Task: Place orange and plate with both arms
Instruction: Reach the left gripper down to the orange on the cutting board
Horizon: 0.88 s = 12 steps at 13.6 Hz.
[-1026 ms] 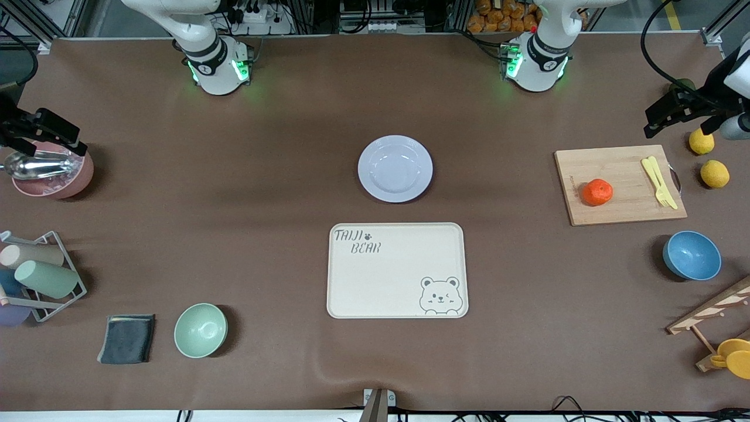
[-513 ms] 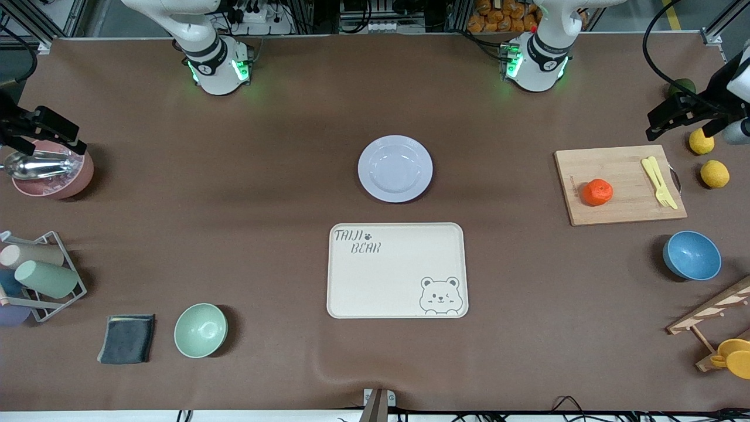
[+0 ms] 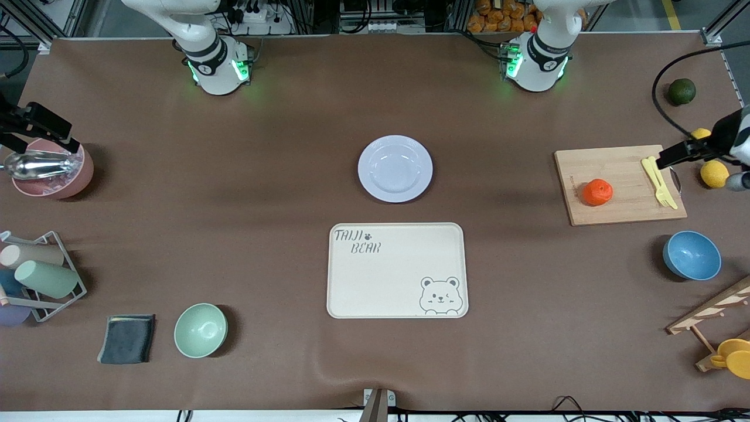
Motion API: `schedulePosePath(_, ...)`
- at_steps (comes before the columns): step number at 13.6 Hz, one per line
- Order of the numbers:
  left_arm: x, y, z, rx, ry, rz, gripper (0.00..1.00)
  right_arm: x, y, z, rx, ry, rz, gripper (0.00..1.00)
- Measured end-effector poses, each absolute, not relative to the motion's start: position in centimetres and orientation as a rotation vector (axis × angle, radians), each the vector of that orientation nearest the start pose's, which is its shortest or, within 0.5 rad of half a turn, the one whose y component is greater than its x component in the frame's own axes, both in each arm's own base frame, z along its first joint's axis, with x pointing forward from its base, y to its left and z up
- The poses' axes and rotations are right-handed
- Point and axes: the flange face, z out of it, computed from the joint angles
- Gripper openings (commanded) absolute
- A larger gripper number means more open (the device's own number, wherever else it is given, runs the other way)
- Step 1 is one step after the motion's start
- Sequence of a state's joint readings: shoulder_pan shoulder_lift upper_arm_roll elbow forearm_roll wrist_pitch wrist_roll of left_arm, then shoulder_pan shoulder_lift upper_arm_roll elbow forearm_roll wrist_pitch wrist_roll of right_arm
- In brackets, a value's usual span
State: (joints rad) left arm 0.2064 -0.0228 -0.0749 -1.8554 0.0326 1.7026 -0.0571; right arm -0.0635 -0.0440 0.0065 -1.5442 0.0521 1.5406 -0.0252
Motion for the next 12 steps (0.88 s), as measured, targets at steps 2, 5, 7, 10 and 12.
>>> schedulePosePath(2,52.6,8.8,46.8,-3.091,-0.325,0.207,1.00,53.8,-2.5,66.0,-3.091,0.044,-0.069,1.00)
schedulePosePath(5,50.5,10.0,39.9,-3.091,-0.363,0.214,1.00,53.8,-2.5,66.0,-3.091,0.044,-0.073,1.00)
schedulePosePath(7,49.1,10.1,36.5,-3.092,-0.371,0.231,1.00,54.1,-2.3,65.6,-3.090,0.040,-0.060,1.00)
schedulePosePath(10,48.5,10.9,32.9,-3.094,-0.397,0.264,1.00,56.2,-1.1,63.1,-3.088,0.005,-0.024,1.00)
schedulePosePath(12,48.5,11.4,30.5,-3.098,-0.411,0.259,1.00,57.9,0.0,61.7,-3.082,-0.021,-0.045,1.00)
